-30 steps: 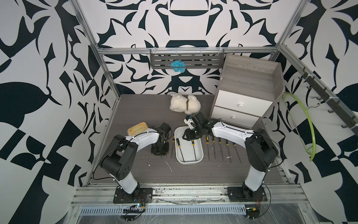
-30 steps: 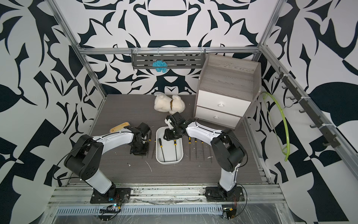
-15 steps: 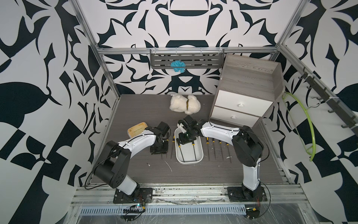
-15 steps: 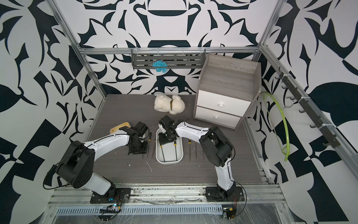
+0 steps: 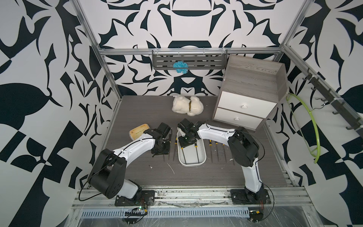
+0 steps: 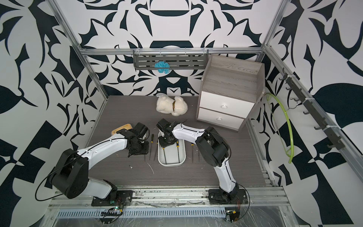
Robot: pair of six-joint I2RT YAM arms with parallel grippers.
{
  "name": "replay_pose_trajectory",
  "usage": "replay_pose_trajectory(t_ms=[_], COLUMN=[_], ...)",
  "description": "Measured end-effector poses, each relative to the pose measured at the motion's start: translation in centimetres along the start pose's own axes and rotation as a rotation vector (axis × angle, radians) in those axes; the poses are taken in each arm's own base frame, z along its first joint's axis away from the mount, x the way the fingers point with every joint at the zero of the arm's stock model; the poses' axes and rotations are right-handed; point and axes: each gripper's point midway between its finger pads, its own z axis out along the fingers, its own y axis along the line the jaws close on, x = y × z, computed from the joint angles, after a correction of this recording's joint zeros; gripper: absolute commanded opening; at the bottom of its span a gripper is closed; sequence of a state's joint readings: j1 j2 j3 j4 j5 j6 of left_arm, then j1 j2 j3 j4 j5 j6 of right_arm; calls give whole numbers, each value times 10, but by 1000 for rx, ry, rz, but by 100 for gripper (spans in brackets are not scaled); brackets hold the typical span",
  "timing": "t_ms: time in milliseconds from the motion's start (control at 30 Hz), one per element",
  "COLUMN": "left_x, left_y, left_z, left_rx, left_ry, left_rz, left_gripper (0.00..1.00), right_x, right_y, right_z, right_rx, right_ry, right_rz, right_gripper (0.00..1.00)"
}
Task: Take the file tool out of the storage box
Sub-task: Pick up the file tool from the storage box.
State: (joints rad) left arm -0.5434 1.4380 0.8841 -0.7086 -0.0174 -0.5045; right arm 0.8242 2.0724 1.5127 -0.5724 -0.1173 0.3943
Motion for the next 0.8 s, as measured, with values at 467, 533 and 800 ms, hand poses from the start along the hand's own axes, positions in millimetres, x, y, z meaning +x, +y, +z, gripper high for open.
replay_pose_trajectory(t_ms=[467, 533, 800], left_x=[-15, -16, -17], left_y=[-39, -41, -45], left_z=[-38, -39, -37], left_rx=[287, 302, 321], left_ry=[-216, -222, -216], left_rz=[13, 14, 11], left_gripper=[40, 40, 41], right_x=[-10, -10, -6], right_y=[-18, -20, -19], right_z=[-3, -3, -4], right_rx=[206, 214, 218], right_ry=[-16, -16, -14], right_rz=[-49, -48, -58], right_gripper=[26, 26, 30])
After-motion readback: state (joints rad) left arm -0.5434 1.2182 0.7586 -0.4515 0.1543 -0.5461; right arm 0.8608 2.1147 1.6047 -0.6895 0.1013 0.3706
